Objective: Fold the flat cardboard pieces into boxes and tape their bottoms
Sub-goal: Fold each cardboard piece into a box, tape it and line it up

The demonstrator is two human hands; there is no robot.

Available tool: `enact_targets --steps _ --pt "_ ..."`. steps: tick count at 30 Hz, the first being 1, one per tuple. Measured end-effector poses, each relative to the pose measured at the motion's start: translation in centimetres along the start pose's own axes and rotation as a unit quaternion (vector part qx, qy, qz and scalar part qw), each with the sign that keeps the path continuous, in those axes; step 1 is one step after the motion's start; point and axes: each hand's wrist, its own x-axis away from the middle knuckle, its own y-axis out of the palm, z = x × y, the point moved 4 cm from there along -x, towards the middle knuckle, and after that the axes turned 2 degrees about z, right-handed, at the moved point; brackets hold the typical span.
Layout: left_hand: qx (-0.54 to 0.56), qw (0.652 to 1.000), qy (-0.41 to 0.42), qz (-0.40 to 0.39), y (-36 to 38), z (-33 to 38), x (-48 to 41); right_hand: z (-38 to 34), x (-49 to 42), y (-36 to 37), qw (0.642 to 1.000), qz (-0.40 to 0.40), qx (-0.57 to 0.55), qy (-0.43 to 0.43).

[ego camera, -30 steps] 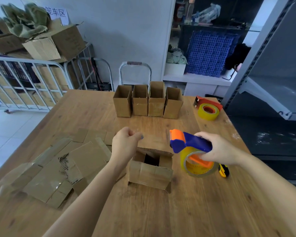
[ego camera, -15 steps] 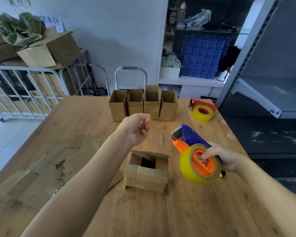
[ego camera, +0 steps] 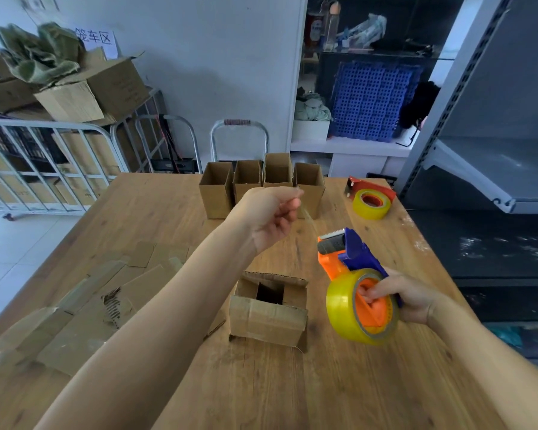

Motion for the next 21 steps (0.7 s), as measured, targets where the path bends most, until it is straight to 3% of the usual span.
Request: enact_targets --steps 8,13,17,21 --pt "-0.112 0.987 0.109 -0.04 1.9 1.2 1.6 0.0 0.1 0.3 0.998 0.035 -0.022 -0.042" --pt "-0.244 0.946 0.214 0.002 0.7 1.7 2.9 -0.5 0.9 0.3 0.989 0.094 0.031 -0.113" --pt "-0.365 0.871 0.32 0.072 -0.8 2.4 3.8 -1.1 2.2 1.4 0.928 0.189 0.238 -0.215" --pt "-0.405 0.824 0.385 0.091 -1.7 2.3 4.7 -1.5 3.1 1.9 0.855 0.296 0.317 -0.285"
